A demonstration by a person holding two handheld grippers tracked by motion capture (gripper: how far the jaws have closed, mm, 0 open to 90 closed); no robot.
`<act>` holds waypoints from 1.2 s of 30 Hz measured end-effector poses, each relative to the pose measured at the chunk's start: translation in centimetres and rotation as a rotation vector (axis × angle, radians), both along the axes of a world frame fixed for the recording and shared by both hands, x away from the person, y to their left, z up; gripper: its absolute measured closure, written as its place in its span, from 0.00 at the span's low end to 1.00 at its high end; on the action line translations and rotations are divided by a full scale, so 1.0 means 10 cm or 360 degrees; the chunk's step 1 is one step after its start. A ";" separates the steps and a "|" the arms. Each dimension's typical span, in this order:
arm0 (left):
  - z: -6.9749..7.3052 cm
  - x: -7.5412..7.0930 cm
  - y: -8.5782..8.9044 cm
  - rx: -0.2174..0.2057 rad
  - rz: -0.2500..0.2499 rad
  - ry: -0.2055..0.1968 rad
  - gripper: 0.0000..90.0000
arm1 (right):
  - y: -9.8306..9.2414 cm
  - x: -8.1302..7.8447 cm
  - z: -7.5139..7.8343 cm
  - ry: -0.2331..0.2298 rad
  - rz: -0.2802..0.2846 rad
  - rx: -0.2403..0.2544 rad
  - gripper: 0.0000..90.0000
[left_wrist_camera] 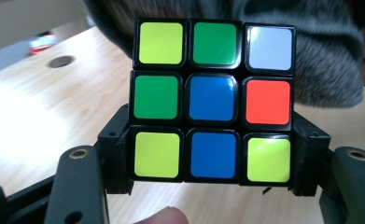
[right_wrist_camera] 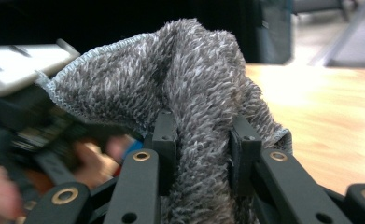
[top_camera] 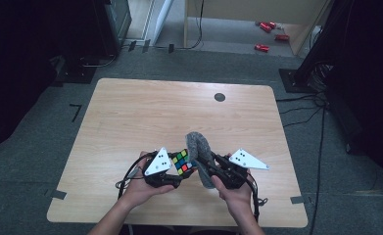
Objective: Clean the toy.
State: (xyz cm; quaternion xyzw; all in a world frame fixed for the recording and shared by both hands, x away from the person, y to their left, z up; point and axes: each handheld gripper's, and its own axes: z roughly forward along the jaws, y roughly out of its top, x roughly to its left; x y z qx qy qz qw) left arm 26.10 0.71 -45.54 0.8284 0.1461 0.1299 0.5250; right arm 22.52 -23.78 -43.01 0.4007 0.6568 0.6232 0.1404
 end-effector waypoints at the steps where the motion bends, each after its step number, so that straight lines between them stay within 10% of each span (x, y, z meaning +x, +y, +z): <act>1: -0.01 -0.02 -0.01 0.0020 0.0003 -0.0051 0.38 | 0.03 -0.01 0.01 0.0000 0.0016 -0.0003 0.78; 8: 0.04 -0.04 0.03 0.0008 0.0025 -0.0075 0.38 | -0.04 0.08 -0.13 0.0120 -0.0091 -0.0031 0.78; 15: 0.04 -0.06 0.03 0.0009 0.0054 -0.0077 0.39 | 0.13 -0.07 0.07 -0.0014 -0.0007 -0.0080 0.78; 21: 0.05 -0.02 0.09 -0.0048 0.0078 -0.0042 0.38 | -0.03 0.06 -0.07 0.0143 -0.0037 -0.0014 0.78; 28: 0.02 -0.04 0.06 -0.0022 0.0080 -0.0059 0.38 | 0.13 -0.07 0.08 0.0007 0.0050 -0.0045 0.78; 36: 0.03 -0.01 0.10 -0.0070 0.0073 0.0005 0.38 | -0.06 0.07 -0.07 0.0144 0.0046 0.0025 0.78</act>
